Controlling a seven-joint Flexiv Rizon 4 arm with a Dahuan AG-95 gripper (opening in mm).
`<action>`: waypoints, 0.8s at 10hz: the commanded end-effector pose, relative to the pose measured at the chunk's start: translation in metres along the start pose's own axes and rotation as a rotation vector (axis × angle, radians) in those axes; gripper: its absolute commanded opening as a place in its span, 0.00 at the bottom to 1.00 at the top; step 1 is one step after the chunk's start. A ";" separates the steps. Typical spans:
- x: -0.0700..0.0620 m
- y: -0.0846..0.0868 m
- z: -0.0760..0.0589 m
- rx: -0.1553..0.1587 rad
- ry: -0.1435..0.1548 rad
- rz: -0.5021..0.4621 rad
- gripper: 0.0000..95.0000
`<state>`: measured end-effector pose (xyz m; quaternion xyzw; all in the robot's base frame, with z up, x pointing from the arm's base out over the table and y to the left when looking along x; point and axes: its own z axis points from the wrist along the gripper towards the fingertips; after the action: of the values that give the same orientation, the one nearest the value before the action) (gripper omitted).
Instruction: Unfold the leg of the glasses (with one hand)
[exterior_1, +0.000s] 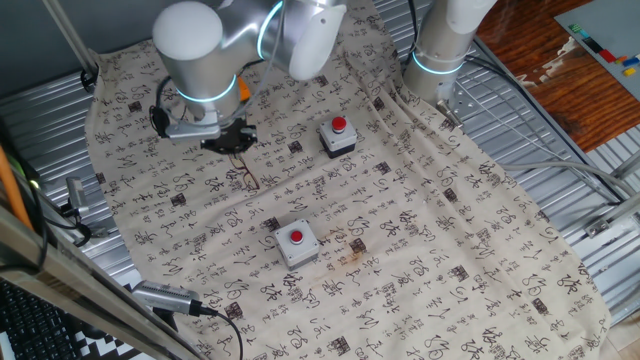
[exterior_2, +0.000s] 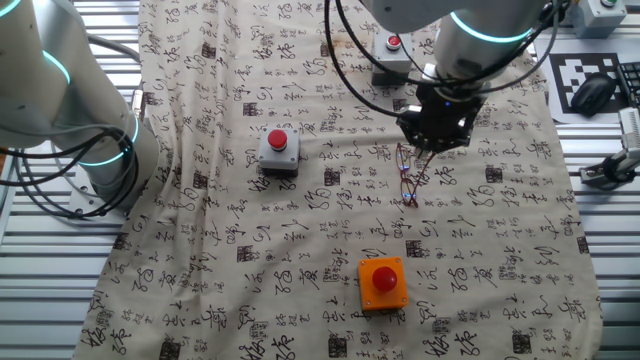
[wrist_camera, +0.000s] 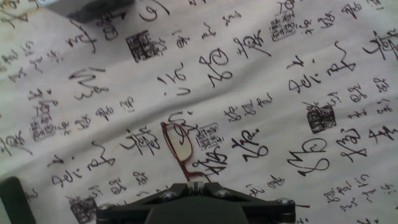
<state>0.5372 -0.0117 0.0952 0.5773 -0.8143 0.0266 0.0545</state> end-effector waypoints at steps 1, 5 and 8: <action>0.000 0.000 0.000 -0.005 -0.006 0.001 0.00; -0.012 0.005 -0.002 -0.008 -0.006 0.022 0.00; -0.019 0.005 -0.003 -0.007 -0.003 0.026 0.00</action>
<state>0.5397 0.0092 0.0969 0.5669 -0.8216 0.0240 0.0546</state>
